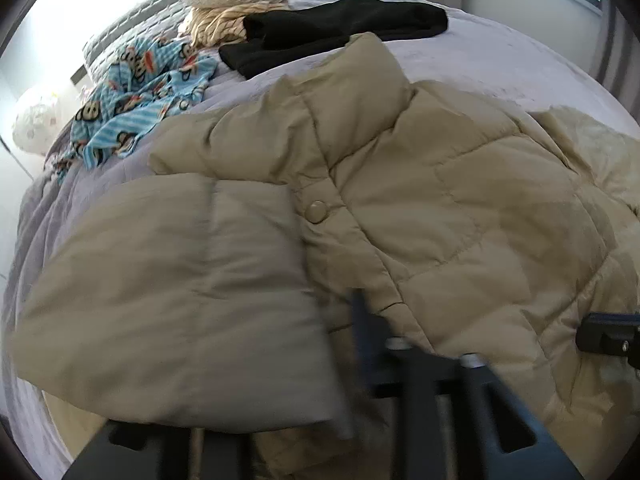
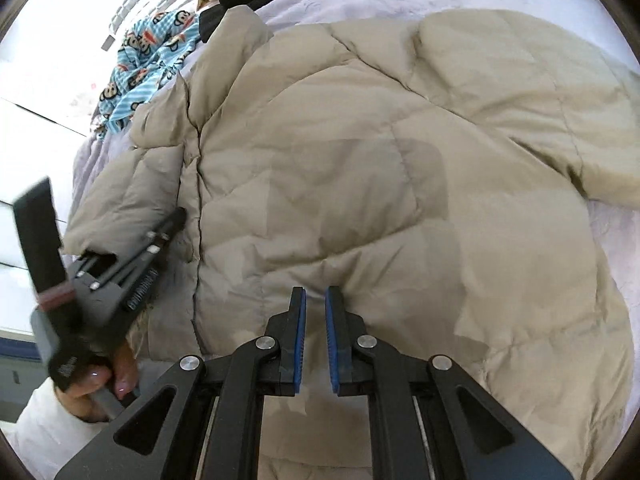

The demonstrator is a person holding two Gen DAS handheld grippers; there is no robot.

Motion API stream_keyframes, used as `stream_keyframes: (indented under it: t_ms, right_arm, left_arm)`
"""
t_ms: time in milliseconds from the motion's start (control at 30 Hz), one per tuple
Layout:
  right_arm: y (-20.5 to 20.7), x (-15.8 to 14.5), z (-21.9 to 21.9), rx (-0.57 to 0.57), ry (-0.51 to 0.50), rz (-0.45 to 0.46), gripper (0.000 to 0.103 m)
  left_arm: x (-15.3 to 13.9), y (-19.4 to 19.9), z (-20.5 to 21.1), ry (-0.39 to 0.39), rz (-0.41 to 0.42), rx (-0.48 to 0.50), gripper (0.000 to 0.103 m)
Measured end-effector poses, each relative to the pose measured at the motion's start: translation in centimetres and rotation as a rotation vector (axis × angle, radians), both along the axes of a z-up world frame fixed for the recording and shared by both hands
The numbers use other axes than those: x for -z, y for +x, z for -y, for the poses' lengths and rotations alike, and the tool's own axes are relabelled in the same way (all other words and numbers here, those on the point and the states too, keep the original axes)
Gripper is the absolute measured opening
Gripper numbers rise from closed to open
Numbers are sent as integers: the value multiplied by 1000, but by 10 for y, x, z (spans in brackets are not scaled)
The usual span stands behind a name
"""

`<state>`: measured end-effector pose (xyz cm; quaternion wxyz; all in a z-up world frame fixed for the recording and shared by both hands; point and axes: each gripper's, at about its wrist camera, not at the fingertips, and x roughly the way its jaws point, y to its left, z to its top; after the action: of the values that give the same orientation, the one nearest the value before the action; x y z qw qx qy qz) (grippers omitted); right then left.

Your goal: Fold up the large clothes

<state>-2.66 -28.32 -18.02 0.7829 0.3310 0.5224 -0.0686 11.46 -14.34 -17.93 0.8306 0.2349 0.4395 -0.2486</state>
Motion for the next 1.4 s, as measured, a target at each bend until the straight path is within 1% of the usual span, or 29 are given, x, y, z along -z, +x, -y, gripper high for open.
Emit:
stream_keyframes:
  t_ms: [33,67,167,200,233,267,300,333,367,433,467,533,600,633,700,767,800,867,900,933,1000,1067,1100,1133,1167,1233,1267,1300,1400]
  right_arm:
    - [5,0,-4,2,4,5,11]
    - [6,0,-4,6,7,7,11]
    - [12,-2,-3,20,11,11,12]
    - [16,-5,-6,19,-3,8,12]
    - [20,-8,-7,9,-17,11,21]
    - [21,-13,-11,-5,-32,20,42]
    - [24,-23,-18,-29,-57,39,57]
    - [26,-29,-24,-45,-76,61,77]
    - [29,-41,-35,-76,-108,100,79]
    - [42,-59,-61,-165,-180,150,79]
    - [49,-66,-77,-214,-224,173,79]
    - [65,-76,-112,-318,-313,205,79]
    - [84,-75,-157,-439,-443,208,79]
    - [88,-73,-170,-476,-489,202,79]
    - [102,-63,-205,-565,-604,186,79]
    - [109,-58,-221,-599,-672,186,79]
    - [113,-58,-226,-600,-703,189,79]
    - [125,-58,-231,-577,-754,195,79]
    - [132,-58,-231,-561,-759,191,79]
    - [137,-57,-230,-550,-756,186,79]
    - [148,-56,-225,-537,-739,177,79]
    - [158,-55,-214,-519,-677,178,78]
    - [159,-55,-204,-489,-642,182,74]
    - [157,-57,-190,-426,-599,195,44]
    - [154,-57,-171,-354,-541,201,10]
    - [141,-50,-128,-194,-397,194,8]
    - [130,-41,-103,-103,-296,190,9]
    - [119,-26,-81,-22,-197,165,8]
    - [93,17,-40,132,30,85,8]
  left_arm:
    - [-3,-4,0,-4,3,9,85]
    - [-10,-9,-4,-23,10,27,92]
    - [-33,-22,-15,-60,22,84,93]
    - [-45,-30,-25,-89,17,101,93]
    - [-58,-35,-39,-130,6,108,93]
    - [-68,-31,-53,-158,-4,103,93]
    - [-76,-30,-68,-181,-11,88,93]
    - [-86,-28,-90,-209,-20,54,93]
    - [-91,-19,-105,-226,-30,26,93]
    - [-97,7,-148,-277,-72,-94,93]
    - [-96,24,-175,-316,-113,-181,93]
    - [-88,54,-217,-373,-178,-329,93]
    - [-68,82,-260,-443,-264,-453,93]
    - [-54,94,-275,-474,-322,-499,93]
    - [-25,113,-290,-534,-450,-535,93]
    - [-3,125,-291,-579,-535,-553,93]
    - [6,132,-287,-615,-576,-539,93]
    - [13,144,-279,-661,-596,-541,67]
    - [14,150,-275,-683,-601,-541,46]
    - [12,156,-272,-695,-588,-548,34]
    - [-7,156,-267,-673,-465,-523,23]
    - [-21,152,-263,-592,-356,-470,23]
    - [-23,149,-261,-538,-312,-451,23]
    - [-20,148,-259,-492,-292,-438,23]
    - [-17,151,-258,-460,-284,-431,23]
    - [-9,150,-257,-426,-278,-426,23]
    - [-3,150,-256,-419,-278,-429,23]
    - [0,149,-255,-419,-278,-432,23]
    - [7,149,-250,-390,-261,-442,23]
